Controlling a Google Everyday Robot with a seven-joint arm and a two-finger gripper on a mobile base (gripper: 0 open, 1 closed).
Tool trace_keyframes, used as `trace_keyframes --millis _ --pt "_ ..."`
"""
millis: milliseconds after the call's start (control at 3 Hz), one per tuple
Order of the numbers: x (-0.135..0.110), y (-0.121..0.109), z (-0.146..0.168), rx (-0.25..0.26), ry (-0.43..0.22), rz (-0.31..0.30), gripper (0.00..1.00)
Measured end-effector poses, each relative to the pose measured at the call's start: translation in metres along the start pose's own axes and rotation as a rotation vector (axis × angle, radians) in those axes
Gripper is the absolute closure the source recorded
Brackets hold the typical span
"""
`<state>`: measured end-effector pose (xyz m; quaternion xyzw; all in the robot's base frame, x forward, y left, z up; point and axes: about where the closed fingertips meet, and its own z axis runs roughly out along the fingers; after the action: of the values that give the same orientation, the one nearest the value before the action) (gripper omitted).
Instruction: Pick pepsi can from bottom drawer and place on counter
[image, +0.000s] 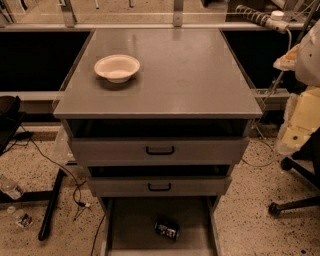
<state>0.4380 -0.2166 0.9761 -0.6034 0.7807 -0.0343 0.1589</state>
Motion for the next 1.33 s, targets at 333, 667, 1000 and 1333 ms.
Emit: trace_keyframes --millis 333,667,1000,1333 --pt "0.001 0.009 0.004 -0.003 -0.004 -0.01 0.0" --pt "0.002 0.034 0.023 -0.006 -0.033 -0.031 0.0" --pt "0.011 0.061 0.071 -0.027 -0.092 -0.06 0.0" --pt "0.02 0.079 0.13 -0.046 -0.145 -0.072 0.0"
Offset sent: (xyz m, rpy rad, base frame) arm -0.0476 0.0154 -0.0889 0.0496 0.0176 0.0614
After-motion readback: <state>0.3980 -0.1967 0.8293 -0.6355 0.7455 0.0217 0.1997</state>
